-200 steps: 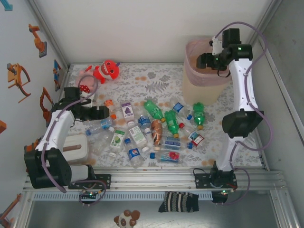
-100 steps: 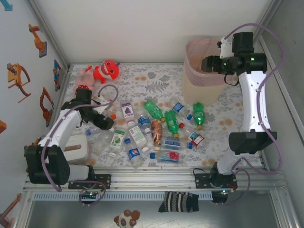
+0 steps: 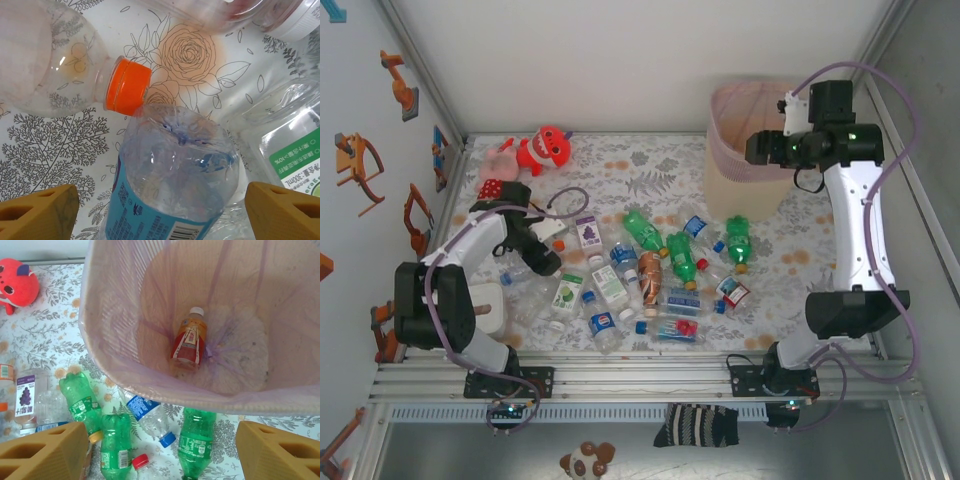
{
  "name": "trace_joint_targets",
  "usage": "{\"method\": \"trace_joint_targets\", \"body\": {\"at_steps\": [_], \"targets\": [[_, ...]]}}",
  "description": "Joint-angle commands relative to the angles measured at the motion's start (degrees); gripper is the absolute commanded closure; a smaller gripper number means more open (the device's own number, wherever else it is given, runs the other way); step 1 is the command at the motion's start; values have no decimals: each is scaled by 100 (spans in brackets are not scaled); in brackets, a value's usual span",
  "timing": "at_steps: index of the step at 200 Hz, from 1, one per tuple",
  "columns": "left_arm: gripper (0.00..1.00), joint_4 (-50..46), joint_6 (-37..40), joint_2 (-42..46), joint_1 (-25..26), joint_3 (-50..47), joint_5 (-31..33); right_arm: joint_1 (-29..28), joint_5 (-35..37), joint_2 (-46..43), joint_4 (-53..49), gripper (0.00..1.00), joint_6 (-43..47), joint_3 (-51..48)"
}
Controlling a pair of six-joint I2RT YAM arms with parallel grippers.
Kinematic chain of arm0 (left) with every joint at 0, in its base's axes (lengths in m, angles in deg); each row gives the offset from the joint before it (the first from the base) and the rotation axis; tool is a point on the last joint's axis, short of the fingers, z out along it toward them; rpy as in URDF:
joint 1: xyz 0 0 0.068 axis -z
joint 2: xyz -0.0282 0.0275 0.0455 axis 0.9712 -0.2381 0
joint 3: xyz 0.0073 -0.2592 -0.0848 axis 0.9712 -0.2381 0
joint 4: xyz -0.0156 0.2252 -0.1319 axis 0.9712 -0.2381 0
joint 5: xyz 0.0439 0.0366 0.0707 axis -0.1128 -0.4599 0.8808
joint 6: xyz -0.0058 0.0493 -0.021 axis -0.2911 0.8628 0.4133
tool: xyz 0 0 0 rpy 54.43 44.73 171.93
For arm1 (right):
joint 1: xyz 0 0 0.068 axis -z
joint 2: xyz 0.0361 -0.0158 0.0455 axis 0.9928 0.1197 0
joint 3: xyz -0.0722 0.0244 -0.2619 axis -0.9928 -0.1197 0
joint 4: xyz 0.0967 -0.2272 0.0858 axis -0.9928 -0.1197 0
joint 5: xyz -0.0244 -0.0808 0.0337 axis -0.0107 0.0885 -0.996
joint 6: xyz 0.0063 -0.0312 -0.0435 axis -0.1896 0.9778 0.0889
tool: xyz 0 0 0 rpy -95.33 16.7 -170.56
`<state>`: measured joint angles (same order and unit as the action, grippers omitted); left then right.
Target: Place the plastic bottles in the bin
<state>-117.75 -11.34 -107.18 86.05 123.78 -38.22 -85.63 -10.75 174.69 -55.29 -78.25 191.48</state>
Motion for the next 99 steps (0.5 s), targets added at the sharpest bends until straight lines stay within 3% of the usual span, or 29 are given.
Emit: {"method": "trace_joint_targets", "body": {"at_steps": [1,25,76,99], "targets": [[15,34,276,-73,19,9,-111,-10,144,-278,141,23,98,-91],[24,-6,285,-200,19,58,-116,-9,199,-329,150,23,91,-131],[24,-25,267,-279,19,78,-162,-16,281,-468,176,23,89,-239],[30,-55,258,-323,22,131,-164,-15,279,-541,196,23,72,-299]]}}
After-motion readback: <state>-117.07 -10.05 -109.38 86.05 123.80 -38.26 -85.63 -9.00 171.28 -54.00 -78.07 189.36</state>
